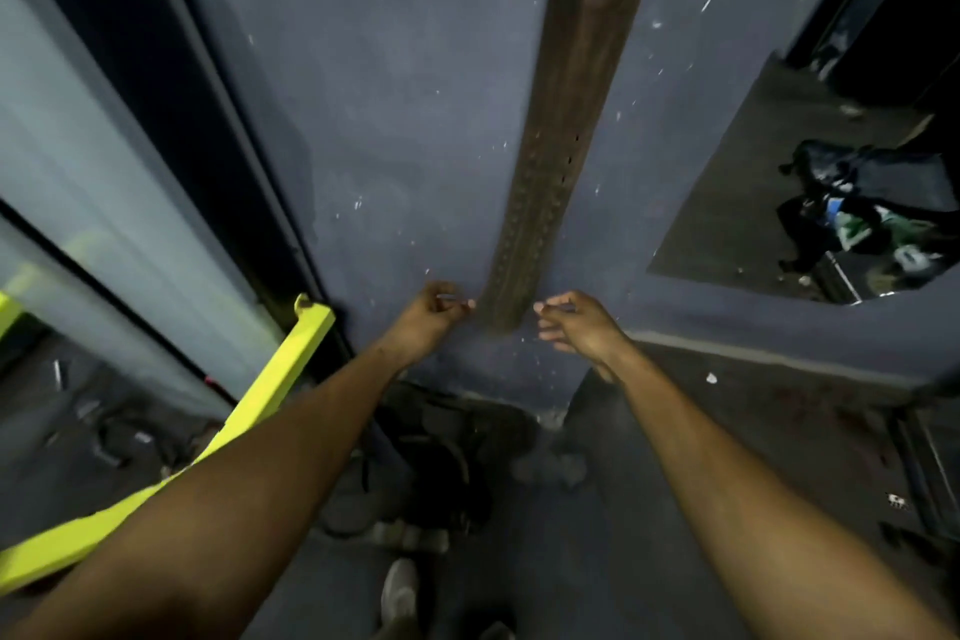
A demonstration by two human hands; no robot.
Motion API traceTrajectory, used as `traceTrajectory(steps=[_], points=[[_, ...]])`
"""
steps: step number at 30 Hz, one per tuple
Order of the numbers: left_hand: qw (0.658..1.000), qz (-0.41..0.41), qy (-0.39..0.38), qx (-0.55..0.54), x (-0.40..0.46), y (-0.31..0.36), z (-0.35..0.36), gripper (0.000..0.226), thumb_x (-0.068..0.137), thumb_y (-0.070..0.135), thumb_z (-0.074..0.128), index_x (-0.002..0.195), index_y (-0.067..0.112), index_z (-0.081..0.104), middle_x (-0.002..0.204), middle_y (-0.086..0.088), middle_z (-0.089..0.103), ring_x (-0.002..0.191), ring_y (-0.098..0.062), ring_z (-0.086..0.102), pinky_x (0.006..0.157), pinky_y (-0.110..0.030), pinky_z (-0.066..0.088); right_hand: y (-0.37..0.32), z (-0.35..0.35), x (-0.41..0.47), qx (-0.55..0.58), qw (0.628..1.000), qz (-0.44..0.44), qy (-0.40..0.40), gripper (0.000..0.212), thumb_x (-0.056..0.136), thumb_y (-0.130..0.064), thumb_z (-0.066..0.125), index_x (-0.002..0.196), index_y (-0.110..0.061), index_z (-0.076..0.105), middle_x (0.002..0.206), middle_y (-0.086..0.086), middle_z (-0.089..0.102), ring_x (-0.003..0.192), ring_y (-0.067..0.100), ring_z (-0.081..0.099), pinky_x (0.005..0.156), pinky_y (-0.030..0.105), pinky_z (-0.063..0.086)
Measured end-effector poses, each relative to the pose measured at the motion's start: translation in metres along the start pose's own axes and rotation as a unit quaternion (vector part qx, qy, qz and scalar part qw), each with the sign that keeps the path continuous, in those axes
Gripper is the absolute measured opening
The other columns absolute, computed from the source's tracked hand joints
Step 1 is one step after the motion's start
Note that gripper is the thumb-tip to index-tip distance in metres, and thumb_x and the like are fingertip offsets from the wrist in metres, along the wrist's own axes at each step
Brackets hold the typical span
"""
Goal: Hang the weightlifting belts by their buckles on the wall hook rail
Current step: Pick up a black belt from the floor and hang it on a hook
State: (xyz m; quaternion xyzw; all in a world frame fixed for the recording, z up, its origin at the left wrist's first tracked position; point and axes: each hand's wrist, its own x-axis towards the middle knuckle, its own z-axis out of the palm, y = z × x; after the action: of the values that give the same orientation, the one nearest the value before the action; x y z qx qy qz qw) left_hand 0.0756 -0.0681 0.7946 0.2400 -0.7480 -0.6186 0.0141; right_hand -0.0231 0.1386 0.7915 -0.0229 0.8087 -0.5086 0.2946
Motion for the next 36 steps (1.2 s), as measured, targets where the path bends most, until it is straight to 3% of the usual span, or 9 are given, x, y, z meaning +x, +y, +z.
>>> traceTrajectory(steps=[6,9,12,16,20,22,26,32,36], points=[[0.995,-0.087,0.037,-0.005,-0.013,-0.082,-0.011,0.028,0.098,0.013,0.067,0.122,0.001,0.059,0.098,-0.007,0.06,0.095,-0.017,0.055,0.062,-0.008,0.043,0.041,0.042,0.018,0.005,0.997,0.064,-0.04,0.037,0.102,-0.031,0.065,0.127,-0.004,0.06,0.123,0.021,0.071,0.098,0.025,0.069,0.088,0.035,0.053],[0.993,-0.115,0.033,-0.013,-0.014,-0.112,-0.025,0.02,0.097,0.008,0.066,0.113,-0.004,0.063,0.099,-0.011,0.062,0.101,-0.021,0.054,0.086,-0.03,0.053,0.052,0.064,0.028,-0.001,0.994,0.082,-0.069,0.023,0.102,-0.034,0.065,0.112,-0.013,0.062,0.122,0.019,0.072,0.095,0.023,0.07,0.088,0.035,0.054],[0.987,-0.156,0.035,-0.009,-0.01,-0.137,-0.041,0.018,0.096,0.008,0.068,0.109,-0.004,0.065,0.108,-0.022,0.067,0.106,-0.031,0.063,0.109,-0.053,0.047,0.064,0.088,0.043,-0.011,0.993,0.089,-0.079,0.023,0.103,-0.034,0.064,0.112,-0.014,0.063,0.121,0.018,0.073,0.092,0.02,0.071,0.096,0.038,0.054],[0.979,-0.195,-0.011,0.061,0.003,-0.183,-0.06,0.03,0.091,0.017,0.075,0.108,-0.007,0.067,0.112,-0.032,0.068,0.108,-0.041,0.066,0.094,-0.05,0.051,0.091,0.128,0.066,-0.038,0.99,0.108,-0.081,0.027,0.103,-0.027,0.064,0.118,-0.004,0.064,0.121,0.023,0.073,0.094,0.023,0.071,0.084,0.028,0.058],[0.96,-0.214,-0.07,0.168,0.025,-0.24,-0.063,0.023,0.093,0.025,0.073,0.107,0.007,0.072,0.098,-0.007,0.065,0.096,-0.022,0.062,0.076,-0.028,0.042,0.145,0.165,0.093,-0.058,0.986,0.136,-0.073,0.032,0.102,-0.019,0.065,0.121,0.007,0.063,0.119,0.029,0.071,0.089,0.024,0.068,0.052,0.006,0.047],[0.952,-0.237,-0.077,0.179,0.035,-0.271,-0.057,0.031,0.093,0.027,0.073,0.116,0.007,0.07,0.102,-0.008,0.069,0.099,-0.024,0.065,0.077,-0.024,0.044,0.178,0.18,0.108,-0.066,0.981,0.163,-0.085,0.031,0.102,-0.022,0.067,0.119,0.003,0.064,0.117,0.026,0.073,0.085,0.023,0.069,0.063,0.014,0.054],[0.931,-0.302,-0.119,0.165,0.06,-0.344,-0.033,0.037,0.095,0.021,0.071,0.127,0.004,0.065,0.124,-0.019,0.071,0.118,-0.033,0.066,0.104,-0.044,0.051,0.258,0.21,0.143,-0.067,0.971,0.207,-0.098,0.015,0.1,-0.03,0.069,0.101,-0.014,0.069,0.1,0.007,0.076,0.094,0.024,0.074,0.098,0.05,0.058],[0.921,-0.272,-0.176,0.219,0.126,-0.484,0.031,0.031,0.098,0.021,0.065,0.124,0.005,0.067,0.128,-0.017,0.07,0.123,-0.035,0.064,0.104,-0.047,0.05,0.397,0.258,0.218,-0.068,0.959,0.251,-0.113,0.013,0.1,-0.023,0.067,0.087,-0.024,0.065,0.098,0.01,0.075,0.083,0.021,0.072,0.071,0.028,0.052],[0.923,-0.267,-0.152,0.232,0.18,-0.588,0.068,0.04,0.097,0.032,0.064,0.133,0.015,0.06,0.128,-0.015,0.069,0.12,-0.035,0.064,0.099,-0.041,0.052,0.497,0.292,0.272,-0.078,0.955,0.256,-0.123,0.006,0.1,-0.018,0.067,0.094,-0.02,0.069,0.105,0.014,0.077,0.089,0.026,0.074,0.081,0.034,0.054]])
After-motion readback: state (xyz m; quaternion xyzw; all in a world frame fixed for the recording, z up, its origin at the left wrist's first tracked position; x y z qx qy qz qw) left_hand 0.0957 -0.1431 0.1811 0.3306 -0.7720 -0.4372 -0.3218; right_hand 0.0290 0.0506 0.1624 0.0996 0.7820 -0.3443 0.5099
